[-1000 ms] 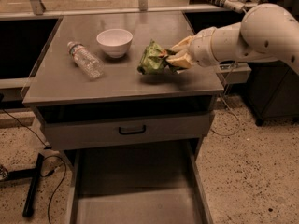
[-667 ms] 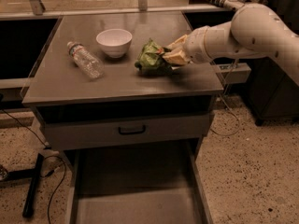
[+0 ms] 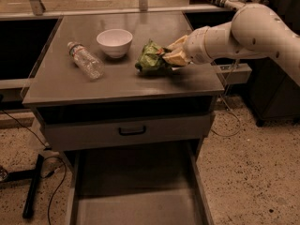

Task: Pick green jalapeno chip bag from middle drawer and place on counter

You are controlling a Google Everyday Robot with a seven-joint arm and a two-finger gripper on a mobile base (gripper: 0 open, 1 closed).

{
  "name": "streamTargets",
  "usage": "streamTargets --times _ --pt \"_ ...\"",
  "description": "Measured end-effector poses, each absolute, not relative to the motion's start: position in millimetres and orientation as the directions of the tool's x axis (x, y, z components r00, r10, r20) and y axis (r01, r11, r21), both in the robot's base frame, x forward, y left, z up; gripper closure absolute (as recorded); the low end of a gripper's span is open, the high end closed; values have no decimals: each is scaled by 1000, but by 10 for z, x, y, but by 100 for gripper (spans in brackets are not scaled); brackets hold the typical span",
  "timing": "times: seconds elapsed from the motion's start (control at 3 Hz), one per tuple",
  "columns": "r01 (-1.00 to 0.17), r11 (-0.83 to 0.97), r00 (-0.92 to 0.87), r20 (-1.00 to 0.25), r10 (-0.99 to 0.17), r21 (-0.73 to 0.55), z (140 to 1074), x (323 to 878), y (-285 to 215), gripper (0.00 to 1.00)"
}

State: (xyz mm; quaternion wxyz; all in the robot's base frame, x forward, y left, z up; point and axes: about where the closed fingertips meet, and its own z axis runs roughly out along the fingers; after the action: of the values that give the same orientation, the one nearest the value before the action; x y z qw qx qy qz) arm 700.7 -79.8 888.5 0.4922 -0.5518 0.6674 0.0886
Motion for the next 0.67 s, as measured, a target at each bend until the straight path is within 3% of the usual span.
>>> streamTargets --times 0.67 --pt "-824 375 94 -755 -649 -425 8884 7007 -797 12"
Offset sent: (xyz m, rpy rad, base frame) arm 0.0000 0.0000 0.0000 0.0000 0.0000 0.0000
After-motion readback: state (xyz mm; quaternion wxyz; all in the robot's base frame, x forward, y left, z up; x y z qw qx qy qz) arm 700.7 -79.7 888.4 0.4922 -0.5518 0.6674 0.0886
